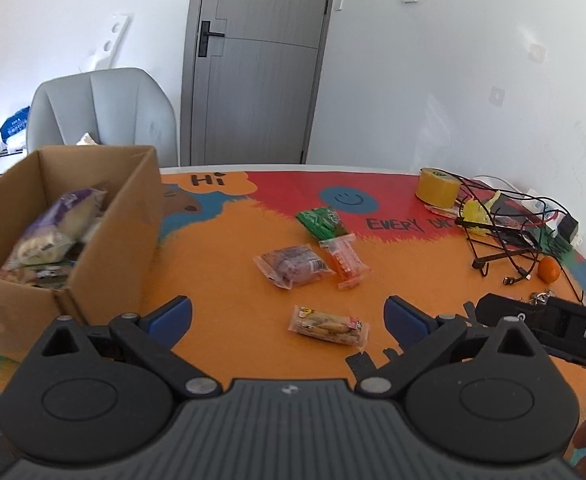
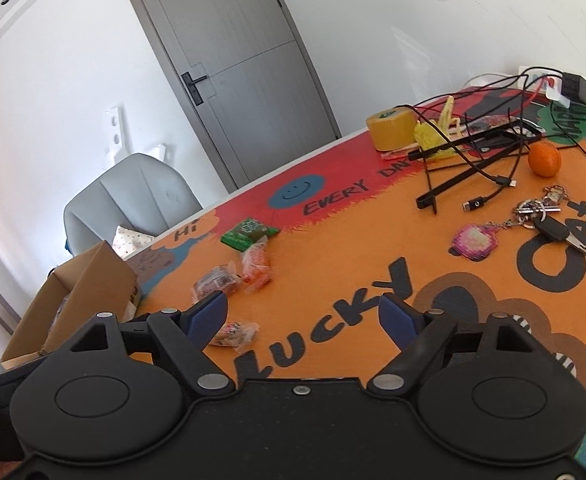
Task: Organize snacks
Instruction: 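Move both tools back from the box toward the remaining small snack bags, then grasp the yellow-labelled bread pack with the left tool while the right tool grasps the orange candy bag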
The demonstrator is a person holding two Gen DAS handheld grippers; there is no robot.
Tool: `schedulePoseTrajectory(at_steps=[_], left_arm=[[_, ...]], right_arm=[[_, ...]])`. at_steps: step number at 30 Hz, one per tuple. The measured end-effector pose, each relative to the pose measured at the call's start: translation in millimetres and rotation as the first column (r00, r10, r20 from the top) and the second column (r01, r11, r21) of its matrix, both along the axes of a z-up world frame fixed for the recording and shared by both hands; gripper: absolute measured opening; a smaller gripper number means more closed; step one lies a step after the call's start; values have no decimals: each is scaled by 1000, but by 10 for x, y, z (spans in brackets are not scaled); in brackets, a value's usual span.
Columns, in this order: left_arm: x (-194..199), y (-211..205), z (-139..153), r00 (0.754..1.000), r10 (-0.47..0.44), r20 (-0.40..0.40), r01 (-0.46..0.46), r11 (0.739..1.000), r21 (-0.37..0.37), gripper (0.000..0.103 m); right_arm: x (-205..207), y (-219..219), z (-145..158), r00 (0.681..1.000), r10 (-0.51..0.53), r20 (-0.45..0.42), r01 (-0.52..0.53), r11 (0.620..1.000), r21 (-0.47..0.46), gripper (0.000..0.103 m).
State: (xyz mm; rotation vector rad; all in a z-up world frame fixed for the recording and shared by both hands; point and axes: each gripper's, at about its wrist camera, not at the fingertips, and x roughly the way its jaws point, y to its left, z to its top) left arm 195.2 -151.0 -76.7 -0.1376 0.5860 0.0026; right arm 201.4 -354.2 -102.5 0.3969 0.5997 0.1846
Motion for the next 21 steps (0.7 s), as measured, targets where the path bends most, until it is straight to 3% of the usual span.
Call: schedulePoseTrajectory(at_steps=[15, 21], left_arm=[[441, -208, -333, 995, -27, -92, 32, 998, 45, 100], [558, -235, -442, 993, -25, -118, 31, 998, 51, 94]], right_arm=[[296, -126, -229, 998, 0, -58, 0, 1000, 1, 80], [431, -116, -251, 998, 17, -68, -17, 1000, -1, 80]])
